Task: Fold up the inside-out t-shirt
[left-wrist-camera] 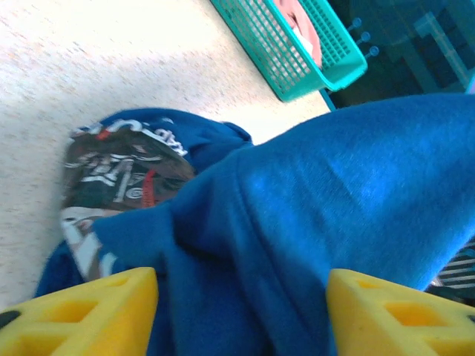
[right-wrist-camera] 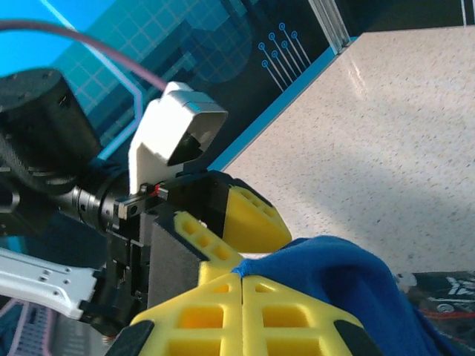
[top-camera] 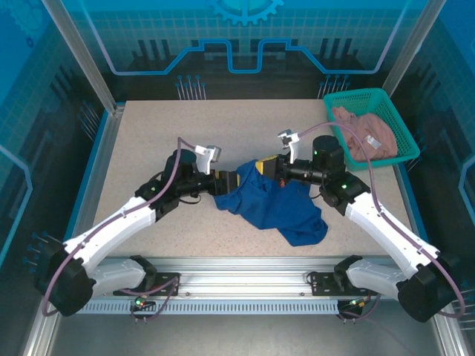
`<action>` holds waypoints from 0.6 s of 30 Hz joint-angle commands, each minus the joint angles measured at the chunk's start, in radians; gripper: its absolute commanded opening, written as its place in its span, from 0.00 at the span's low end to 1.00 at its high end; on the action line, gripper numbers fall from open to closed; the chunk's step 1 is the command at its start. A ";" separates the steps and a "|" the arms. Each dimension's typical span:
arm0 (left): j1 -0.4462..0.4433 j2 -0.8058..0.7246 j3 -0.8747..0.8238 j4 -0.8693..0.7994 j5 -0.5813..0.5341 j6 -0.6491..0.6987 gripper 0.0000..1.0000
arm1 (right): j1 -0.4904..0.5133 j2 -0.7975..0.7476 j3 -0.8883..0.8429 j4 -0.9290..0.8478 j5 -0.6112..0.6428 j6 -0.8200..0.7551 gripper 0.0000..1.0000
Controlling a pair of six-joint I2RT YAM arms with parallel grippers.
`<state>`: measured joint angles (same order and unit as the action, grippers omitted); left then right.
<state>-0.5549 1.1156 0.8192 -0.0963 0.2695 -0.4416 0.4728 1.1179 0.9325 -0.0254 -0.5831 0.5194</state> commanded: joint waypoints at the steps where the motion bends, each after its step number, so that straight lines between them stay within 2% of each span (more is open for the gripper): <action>1: -0.020 -0.095 -0.010 -0.035 -0.113 0.120 0.67 | -0.032 0.030 0.075 -0.004 -0.077 0.098 0.00; 7: -0.112 -0.115 0.051 -0.043 -0.107 0.237 0.69 | -0.038 0.082 0.142 -0.079 -0.099 0.138 0.00; 12: -0.179 -0.090 0.097 -0.013 -0.099 0.273 0.56 | -0.040 0.110 0.161 -0.078 -0.116 0.175 0.00; 14: -0.186 -0.062 0.118 -0.003 -0.058 0.263 0.50 | -0.040 0.119 0.163 -0.070 -0.126 0.188 0.00; 18: -0.188 0.013 0.167 -0.016 -0.064 0.237 0.49 | -0.040 0.125 0.156 -0.043 -0.132 0.204 0.00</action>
<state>-0.7380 1.0813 0.9360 -0.1219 0.1951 -0.2073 0.4438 1.2407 1.0622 -0.0929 -0.6827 0.6888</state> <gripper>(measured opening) 0.484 0.052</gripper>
